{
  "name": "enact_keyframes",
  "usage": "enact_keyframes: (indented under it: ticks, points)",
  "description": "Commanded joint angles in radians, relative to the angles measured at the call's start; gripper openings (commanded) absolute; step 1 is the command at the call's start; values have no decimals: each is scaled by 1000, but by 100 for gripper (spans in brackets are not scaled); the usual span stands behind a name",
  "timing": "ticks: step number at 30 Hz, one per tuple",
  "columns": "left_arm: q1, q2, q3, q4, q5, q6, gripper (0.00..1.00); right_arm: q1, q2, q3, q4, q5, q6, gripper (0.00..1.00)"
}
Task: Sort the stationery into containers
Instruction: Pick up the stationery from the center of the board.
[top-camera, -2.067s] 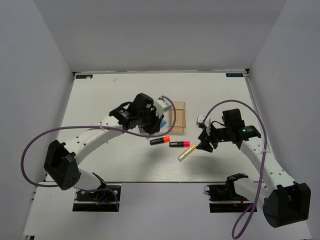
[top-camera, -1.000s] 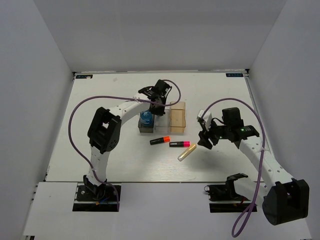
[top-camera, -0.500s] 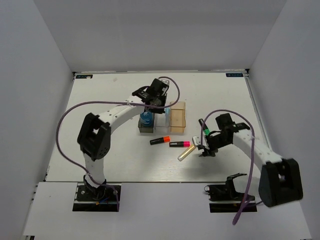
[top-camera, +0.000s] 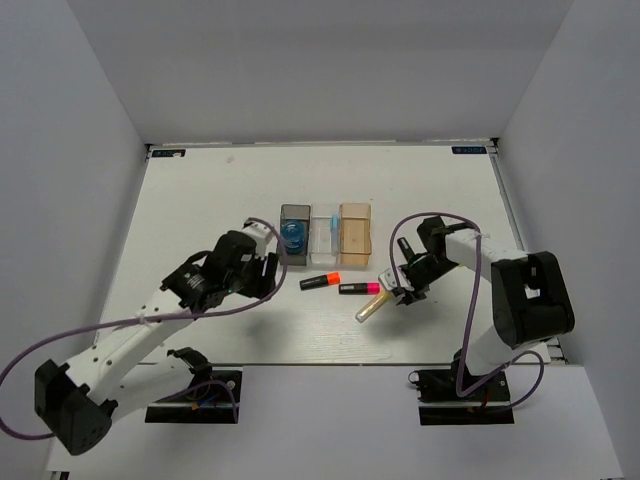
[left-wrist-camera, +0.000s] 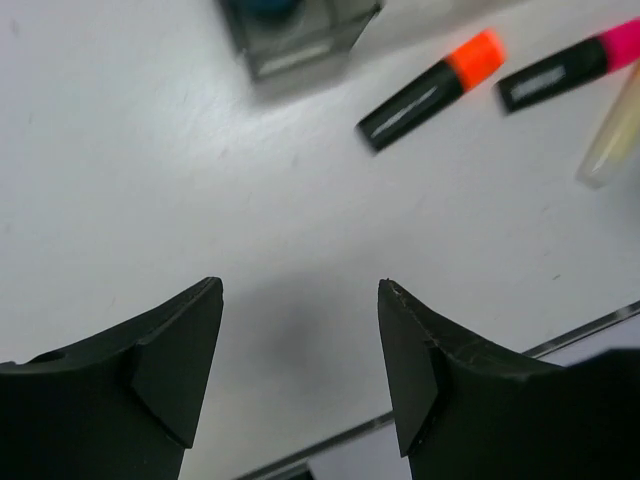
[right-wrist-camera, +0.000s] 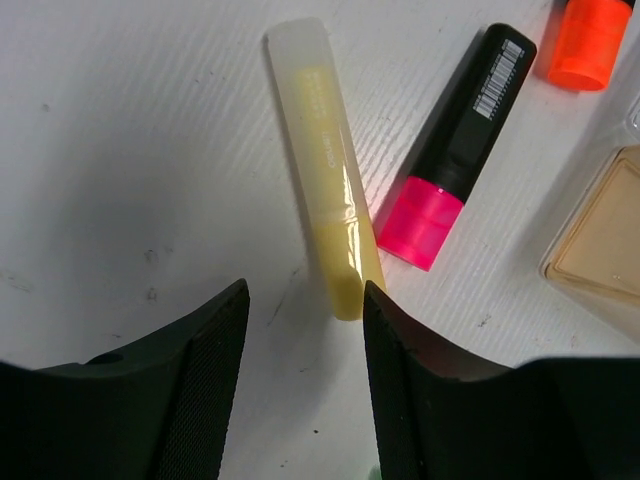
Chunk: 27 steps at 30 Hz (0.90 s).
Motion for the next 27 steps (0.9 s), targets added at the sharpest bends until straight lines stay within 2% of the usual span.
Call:
enact_keyframes:
  ticks: [1,3,7,14,19,22,24,25,27]
  points:
    - [36,-125,-80,-69,-30,8,74,13,12,19,48,14,-29,53]
    - [52,-201,-120,-89,-32,1,75,19,25,31,69,14,-3,53]
    - [64,-255,-166,-94,-24,-10,75,36,70,74,55,33,13,53]
    - [78,-283,-224,-97,-10,-16,75,73,134,117,37,88,36,54]
    - [76,-298,-237,-92,-9,-19,75,107,180,130,-6,168,25,49]
    - [81,-295,-237,-89,-9,-21,75,124,191,136,-29,205,31,38]
    - [79,-295,-240,-90,-10,-19,75,139,205,143,-78,240,25,24]
    - [79,-298,-241,-91,-10,-19,75,139,208,150,-102,248,24,11]
    - [79,-303,-244,-87,-7,-21,75,145,182,140,-135,261,14,4]
